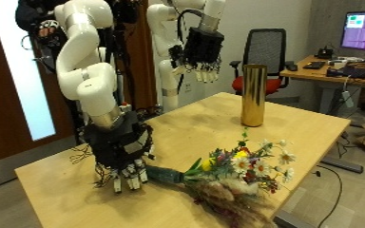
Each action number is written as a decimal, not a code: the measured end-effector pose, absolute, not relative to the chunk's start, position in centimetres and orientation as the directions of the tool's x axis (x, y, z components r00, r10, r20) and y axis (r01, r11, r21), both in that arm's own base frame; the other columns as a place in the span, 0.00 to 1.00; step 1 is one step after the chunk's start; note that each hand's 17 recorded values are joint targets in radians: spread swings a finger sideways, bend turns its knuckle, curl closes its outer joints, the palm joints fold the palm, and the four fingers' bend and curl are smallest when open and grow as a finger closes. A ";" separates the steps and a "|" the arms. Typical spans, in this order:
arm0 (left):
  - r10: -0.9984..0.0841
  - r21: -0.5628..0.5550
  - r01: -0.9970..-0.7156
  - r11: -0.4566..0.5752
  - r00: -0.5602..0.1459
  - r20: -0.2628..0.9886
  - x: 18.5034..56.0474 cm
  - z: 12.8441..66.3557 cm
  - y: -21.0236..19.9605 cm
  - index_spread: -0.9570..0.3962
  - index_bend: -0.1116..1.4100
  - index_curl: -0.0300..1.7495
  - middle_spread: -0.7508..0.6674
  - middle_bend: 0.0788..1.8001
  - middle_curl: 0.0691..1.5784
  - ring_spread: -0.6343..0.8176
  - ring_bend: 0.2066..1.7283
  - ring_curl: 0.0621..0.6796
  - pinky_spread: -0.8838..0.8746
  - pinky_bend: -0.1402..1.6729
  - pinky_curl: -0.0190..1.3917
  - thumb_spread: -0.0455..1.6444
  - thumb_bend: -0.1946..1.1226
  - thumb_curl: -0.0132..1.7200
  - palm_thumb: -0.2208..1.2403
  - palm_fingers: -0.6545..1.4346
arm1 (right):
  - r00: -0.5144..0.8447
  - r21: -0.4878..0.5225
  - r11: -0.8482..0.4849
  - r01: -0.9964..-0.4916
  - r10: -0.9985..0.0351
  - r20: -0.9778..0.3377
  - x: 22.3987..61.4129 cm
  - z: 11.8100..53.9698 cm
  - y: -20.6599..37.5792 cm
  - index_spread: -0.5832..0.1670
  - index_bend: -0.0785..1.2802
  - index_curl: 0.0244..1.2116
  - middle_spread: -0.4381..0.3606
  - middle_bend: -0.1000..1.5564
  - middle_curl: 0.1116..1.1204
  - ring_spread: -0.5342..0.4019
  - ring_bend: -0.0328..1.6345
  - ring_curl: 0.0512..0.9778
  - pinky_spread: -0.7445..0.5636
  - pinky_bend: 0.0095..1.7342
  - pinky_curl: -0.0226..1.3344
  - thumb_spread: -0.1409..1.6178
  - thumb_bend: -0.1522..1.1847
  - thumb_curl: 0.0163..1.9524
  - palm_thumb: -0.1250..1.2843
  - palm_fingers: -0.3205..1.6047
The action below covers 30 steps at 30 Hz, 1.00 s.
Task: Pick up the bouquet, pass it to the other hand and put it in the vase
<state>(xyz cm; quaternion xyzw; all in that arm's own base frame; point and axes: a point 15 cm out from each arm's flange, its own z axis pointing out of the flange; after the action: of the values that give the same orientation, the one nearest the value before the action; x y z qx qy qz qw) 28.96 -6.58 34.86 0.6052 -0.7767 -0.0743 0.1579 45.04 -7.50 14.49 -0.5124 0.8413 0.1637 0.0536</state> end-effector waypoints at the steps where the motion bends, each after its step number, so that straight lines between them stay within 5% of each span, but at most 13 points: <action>1: -0.964 0.303 -0.918 0.255 -0.217 0.153 29.0 35.0 -6.6 0.74 0.19 0.27 0.57 0.16 0.22 0.78 0.09 0.15 0.82 0.18 0.14 0.61 0.13 0.18 0.42 0.50 | -0.468 0.221 0.420 -0.880 -0.846 -0.258 45.1 14.5 -7.4 0.69 0.18 0.26 0.74 0.32 0.25 0.64 0.43 0.16 0.69 0.22 0.16 0.66 0.09 0.22 0.60 0.34; 30: -0.965 0.302 -0.919 0.251 -0.215 0.148 28.5 35.7 -6.3 0.74 0.20 0.27 0.54 0.19 0.23 0.78 0.11 0.16 0.83 0.18 0.15 0.61 0.13 0.18 0.42 0.50 | -0.467 0.284 0.397 -0.873 -0.848 -0.249 45.8 13.3 -6.2 0.64 0.19 0.27 0.66 0.37 0.29 0.54 0.51 0.18 0.64 0.24 0.15 0.64 0.09 0.23 0.64 0.42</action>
<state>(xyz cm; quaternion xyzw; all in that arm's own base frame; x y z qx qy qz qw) 28.52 -6.27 35.72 0.6072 -0.7759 -0.0745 0.1539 45.77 -6.23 13.32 -0.5152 0.8352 0.1899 0.0322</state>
